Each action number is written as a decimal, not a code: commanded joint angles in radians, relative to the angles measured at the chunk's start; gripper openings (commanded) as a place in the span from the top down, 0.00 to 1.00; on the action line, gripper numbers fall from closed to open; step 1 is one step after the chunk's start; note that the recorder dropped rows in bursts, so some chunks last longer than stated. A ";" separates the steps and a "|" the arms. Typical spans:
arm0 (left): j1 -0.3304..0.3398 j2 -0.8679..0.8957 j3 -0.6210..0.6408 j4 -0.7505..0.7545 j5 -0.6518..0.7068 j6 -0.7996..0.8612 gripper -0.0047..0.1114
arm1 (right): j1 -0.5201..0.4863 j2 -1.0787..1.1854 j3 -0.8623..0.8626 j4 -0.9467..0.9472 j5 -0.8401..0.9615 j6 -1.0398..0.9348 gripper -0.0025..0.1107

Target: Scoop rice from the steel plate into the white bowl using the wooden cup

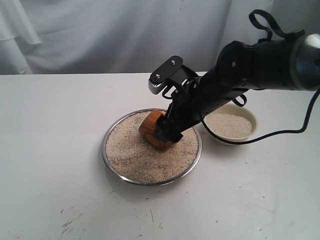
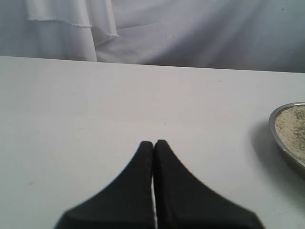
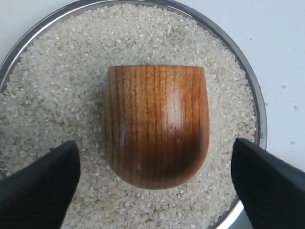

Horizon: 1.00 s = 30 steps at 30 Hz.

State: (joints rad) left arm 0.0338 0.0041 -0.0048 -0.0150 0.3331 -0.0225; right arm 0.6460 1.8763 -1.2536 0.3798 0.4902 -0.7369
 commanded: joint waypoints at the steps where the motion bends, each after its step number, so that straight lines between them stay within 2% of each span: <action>1: -0.003 -0.004 0.005 0.001 -0.014 -0.001 0.96 | -0.005 0.001 -0.001 0.029 -0.023 0.001 0.29; 30: -0.003 -0.004 0.005 0.001 -0.014 -0.001 0.96 | -0.005 0.118 -0.001 0.146 -0.100 -0.066 0.29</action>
State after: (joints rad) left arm 0.0338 0.0041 -0.0048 -0.0150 0.3331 -0.0225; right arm 0.6460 1.9980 -1.2536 0.5049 0.4131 -0.7877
